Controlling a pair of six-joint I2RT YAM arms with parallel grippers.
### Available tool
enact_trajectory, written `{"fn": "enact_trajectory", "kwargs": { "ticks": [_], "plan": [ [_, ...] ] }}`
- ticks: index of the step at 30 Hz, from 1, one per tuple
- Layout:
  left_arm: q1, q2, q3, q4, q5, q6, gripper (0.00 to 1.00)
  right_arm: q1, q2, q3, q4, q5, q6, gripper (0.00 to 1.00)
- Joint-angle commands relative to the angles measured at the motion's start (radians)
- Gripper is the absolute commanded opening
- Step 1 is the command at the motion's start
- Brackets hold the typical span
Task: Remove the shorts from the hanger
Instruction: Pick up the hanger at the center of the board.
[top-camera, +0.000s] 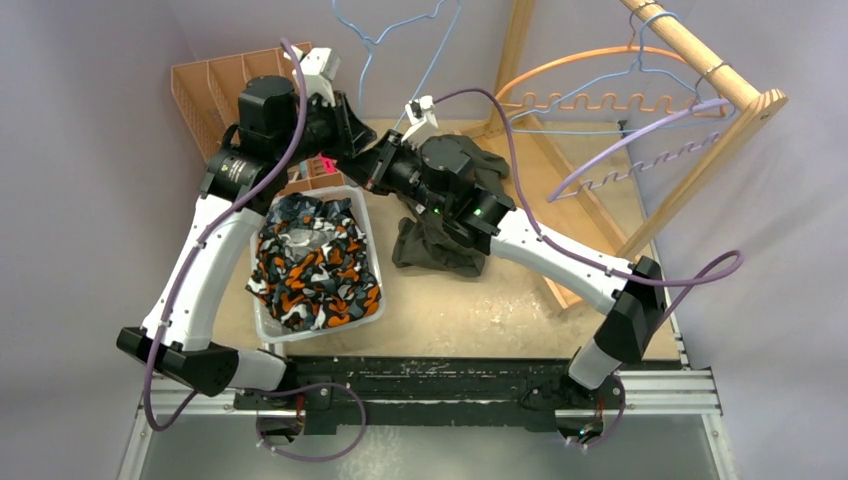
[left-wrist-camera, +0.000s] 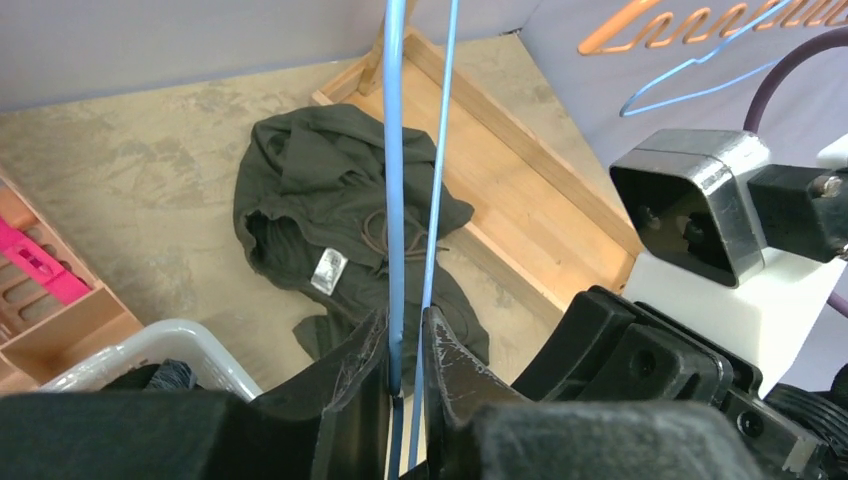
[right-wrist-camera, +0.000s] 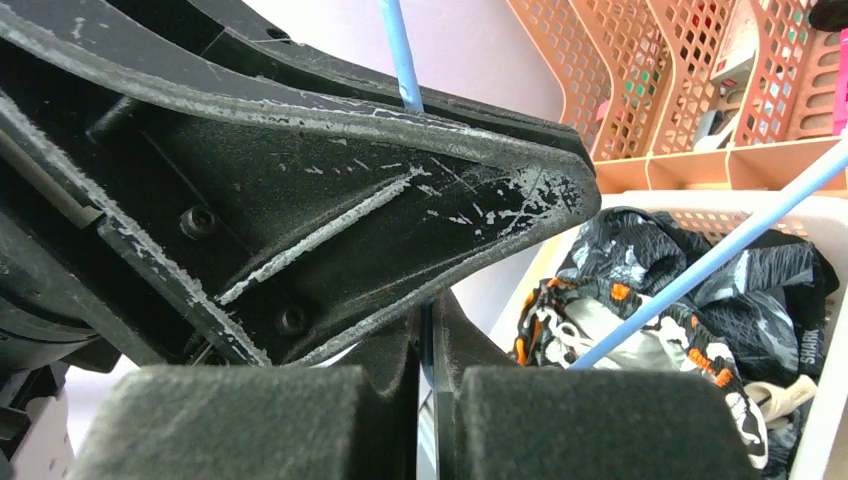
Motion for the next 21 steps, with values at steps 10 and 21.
{"fn": "enact_trajectory", "kwargs": {
  "ticks": [10,21],
  "plan": [
    [-0.004,-0.061,-0.04,0.072,-0.008,-0.006,0.0,-0.001,-0.068,-0.009,0.081,-0.075,-0.054,0.17],
    [-0.004,-0.002,0.042,-0.049,-0.159,0.095,0.0,0.0,-0.213,-0.046,-0.115,0.017,-0.25,0.56]
  ]
}}
